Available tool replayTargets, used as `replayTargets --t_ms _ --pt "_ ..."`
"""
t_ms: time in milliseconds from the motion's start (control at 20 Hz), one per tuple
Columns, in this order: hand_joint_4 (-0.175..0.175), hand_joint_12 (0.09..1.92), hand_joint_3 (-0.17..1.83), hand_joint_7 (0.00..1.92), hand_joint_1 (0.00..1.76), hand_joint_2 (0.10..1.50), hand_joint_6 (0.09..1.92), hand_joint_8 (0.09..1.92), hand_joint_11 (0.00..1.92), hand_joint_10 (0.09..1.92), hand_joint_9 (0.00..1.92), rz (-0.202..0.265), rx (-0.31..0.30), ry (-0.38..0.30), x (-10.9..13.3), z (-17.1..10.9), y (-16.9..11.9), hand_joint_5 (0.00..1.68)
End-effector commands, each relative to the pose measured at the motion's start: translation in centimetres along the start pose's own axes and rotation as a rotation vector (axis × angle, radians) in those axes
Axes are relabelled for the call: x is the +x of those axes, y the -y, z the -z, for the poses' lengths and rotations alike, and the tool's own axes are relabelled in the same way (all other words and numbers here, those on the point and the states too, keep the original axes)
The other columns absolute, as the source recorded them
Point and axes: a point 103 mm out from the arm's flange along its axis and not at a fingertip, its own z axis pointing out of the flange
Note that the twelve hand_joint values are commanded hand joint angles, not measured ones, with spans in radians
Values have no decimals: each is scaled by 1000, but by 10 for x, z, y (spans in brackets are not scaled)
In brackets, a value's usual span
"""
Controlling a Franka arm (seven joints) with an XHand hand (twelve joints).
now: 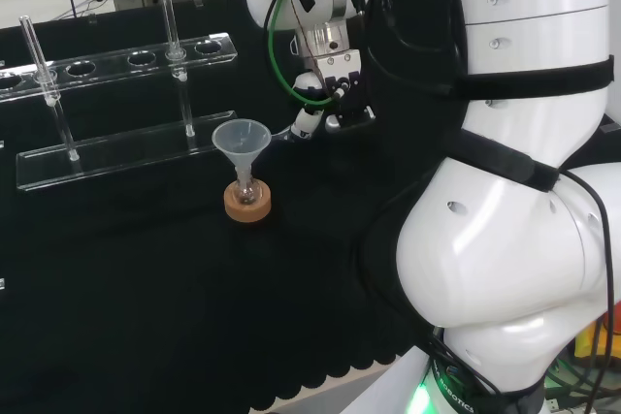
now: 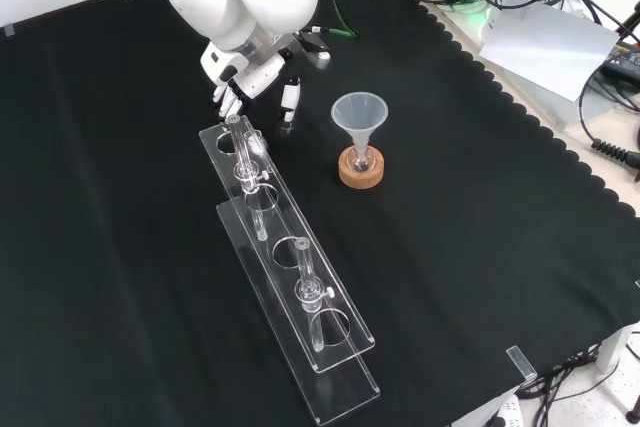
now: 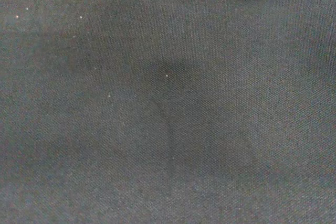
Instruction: Pick up the weighing funnel.
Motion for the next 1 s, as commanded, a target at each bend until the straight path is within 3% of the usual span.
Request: replayTargets --t_ms 50,200,650,1000 --pt "-64 1331 -175 272 857 987 106 691 315 641 575 3 6 -3 -16 -10 -6 593" --pt "-63 1330 -175 272 859 987 110 690 315 639 577 -9 16 26 3 -6 -6 597" --pt "-63 1328 -175 268 860 988 119 687 316 635 579 -1 18 21 0 -10 -8 603" --pt "-61 1326 -175 268 861 988 140 685 317 631 582 -27 13 18 2 -10 -10 627"
